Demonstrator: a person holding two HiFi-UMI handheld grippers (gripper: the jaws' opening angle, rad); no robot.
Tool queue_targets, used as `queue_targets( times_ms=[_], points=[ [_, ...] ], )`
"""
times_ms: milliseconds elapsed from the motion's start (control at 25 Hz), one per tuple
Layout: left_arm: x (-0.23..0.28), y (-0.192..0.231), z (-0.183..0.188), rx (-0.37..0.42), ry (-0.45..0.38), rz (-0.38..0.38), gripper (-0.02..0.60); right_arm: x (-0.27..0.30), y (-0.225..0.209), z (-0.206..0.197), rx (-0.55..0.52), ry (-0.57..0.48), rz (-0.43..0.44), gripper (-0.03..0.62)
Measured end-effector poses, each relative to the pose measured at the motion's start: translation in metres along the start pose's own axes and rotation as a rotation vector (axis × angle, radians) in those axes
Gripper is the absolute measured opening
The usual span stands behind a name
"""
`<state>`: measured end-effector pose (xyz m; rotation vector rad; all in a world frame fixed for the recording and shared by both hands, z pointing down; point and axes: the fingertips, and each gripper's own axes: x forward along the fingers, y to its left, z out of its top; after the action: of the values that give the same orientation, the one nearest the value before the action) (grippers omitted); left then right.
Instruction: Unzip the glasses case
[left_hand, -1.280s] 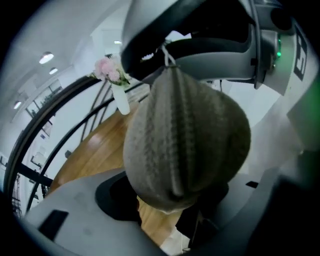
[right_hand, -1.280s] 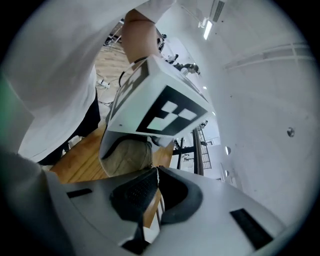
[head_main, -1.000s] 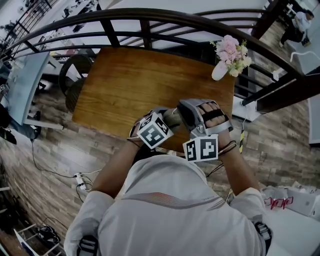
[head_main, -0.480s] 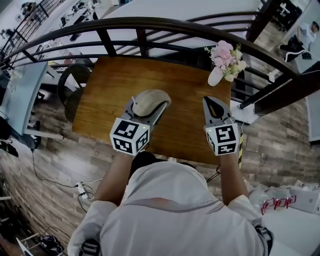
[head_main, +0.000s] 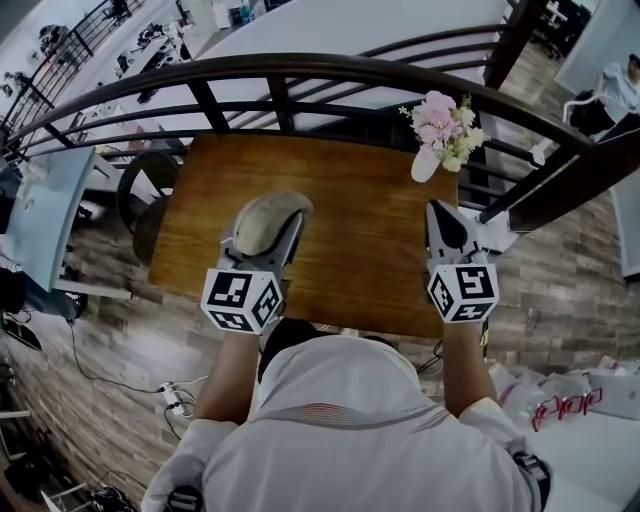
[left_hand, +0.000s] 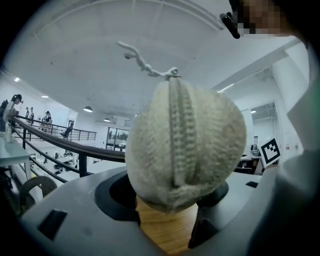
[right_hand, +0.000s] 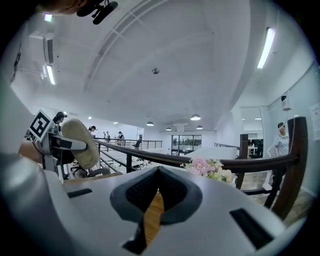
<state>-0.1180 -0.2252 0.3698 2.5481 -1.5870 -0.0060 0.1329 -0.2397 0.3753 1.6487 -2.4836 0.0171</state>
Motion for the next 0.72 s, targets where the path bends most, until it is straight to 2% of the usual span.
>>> queue_targets(
  times_ms=[720],
  points=[
    [0.003, -0.010, -0.008, -0.018, 0.031, -0.038, 0.284, 0.000, 0.019, -0.004, -0.001, 0.001, 0.077, 0.049]
  ],
)
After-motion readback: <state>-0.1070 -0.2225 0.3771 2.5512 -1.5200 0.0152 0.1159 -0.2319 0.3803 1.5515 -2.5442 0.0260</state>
